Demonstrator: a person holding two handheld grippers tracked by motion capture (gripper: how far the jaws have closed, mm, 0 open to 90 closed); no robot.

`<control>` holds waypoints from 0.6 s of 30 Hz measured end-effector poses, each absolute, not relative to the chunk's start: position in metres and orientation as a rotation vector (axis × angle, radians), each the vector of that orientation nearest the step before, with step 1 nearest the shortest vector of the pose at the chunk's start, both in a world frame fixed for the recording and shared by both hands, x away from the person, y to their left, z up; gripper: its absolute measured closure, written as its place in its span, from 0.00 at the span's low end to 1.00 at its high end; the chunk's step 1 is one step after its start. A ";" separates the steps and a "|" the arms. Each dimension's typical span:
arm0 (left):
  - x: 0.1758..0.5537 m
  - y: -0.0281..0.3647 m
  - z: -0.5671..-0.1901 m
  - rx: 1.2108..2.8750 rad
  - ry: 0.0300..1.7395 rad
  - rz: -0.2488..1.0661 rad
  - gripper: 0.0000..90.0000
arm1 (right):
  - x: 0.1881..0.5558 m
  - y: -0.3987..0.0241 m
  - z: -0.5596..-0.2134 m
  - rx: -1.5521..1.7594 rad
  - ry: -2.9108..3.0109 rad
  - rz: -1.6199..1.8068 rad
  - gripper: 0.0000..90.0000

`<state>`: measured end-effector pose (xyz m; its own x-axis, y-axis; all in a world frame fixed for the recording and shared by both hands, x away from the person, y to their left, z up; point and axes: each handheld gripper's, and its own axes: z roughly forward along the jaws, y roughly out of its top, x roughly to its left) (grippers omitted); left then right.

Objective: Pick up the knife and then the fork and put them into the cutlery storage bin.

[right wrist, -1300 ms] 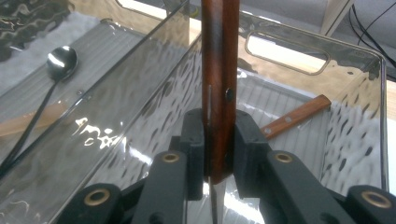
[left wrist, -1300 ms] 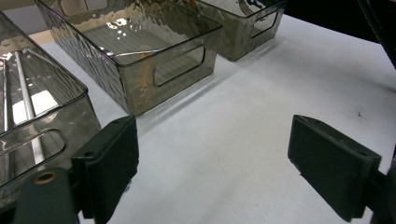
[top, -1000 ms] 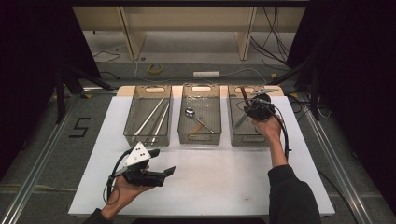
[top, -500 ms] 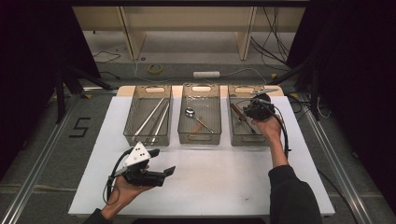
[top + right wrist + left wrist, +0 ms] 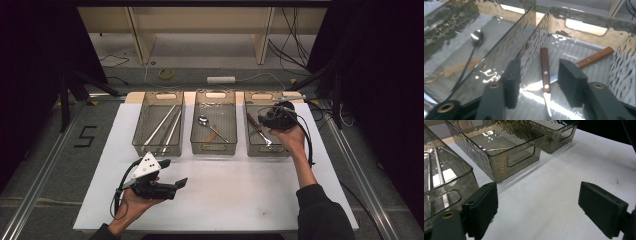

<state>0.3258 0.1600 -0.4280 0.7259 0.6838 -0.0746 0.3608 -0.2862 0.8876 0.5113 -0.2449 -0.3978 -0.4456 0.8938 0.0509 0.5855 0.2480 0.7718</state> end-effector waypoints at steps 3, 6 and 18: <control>0.326 0.160 -0.428 1.900 0.807 0.394 0.18 | 0.506 -0.246 -0.397 1.393 2.117 1.074 0.52; 0.326 0.160 -0.428 1.901 0.807 0.395 0.18 | 0.500 -0.247 -0.395 1.399 2.106 1.121 0.47; 0.326 0.161 -0.427 1.900 0.810 0.388 0.18 | 0.475 -0.240 -0.388 1.376 2.091 1.233 0.39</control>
